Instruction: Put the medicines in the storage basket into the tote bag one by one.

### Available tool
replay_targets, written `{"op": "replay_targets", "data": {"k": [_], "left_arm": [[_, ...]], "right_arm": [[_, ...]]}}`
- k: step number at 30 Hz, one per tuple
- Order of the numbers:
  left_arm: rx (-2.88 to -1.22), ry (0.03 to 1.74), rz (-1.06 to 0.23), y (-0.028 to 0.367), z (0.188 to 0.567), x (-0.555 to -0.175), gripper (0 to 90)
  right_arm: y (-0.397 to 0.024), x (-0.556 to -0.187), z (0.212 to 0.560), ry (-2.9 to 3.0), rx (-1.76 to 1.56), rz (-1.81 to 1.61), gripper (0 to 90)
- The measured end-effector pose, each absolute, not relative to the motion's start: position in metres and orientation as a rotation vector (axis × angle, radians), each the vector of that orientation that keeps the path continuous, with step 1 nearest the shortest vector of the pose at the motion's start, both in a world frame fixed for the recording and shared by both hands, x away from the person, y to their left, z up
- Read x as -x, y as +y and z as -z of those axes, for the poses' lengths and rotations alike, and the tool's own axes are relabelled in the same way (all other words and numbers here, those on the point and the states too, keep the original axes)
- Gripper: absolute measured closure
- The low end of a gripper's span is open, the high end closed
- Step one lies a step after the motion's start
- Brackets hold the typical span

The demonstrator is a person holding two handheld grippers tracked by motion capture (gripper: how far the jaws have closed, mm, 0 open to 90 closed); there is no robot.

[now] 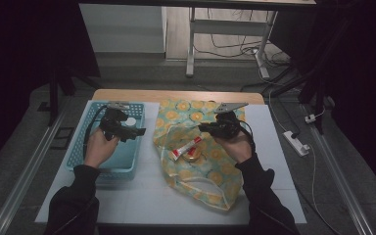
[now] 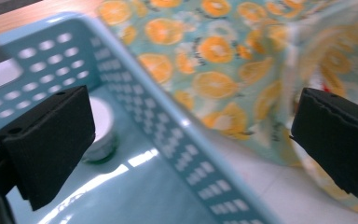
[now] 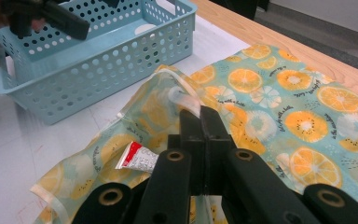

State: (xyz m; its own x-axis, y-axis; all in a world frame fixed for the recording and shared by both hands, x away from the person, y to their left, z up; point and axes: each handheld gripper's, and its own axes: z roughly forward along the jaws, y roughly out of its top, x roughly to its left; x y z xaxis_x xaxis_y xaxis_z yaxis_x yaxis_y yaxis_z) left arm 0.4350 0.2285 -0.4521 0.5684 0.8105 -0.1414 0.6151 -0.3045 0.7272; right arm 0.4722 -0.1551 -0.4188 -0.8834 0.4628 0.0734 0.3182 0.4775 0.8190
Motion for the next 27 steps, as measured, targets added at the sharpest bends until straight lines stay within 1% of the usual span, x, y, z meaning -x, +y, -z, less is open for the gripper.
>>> {"op": "replay_targets", "data": {"k": [6,14,27], "left_arm": [[-2.016,1.208,-0.338,0.244,0.459,-0.446,0.0],[-2.012,1.309,-0.355,0.251,0.469,-0.462,0.0],[-2.118,1.384,-0.357,0.246,0.485,-0.488,0.2]], "right_arm": [[-0.155,-0.472,0.419,2.562,-0.678,-1.366,90.0],[-0.155,-0.472,0.418,2.560,-0.675,-1.367,90.0],[-0.155,-0.472,0.418,2.560,-0.671,-1.371,90.0]]}}
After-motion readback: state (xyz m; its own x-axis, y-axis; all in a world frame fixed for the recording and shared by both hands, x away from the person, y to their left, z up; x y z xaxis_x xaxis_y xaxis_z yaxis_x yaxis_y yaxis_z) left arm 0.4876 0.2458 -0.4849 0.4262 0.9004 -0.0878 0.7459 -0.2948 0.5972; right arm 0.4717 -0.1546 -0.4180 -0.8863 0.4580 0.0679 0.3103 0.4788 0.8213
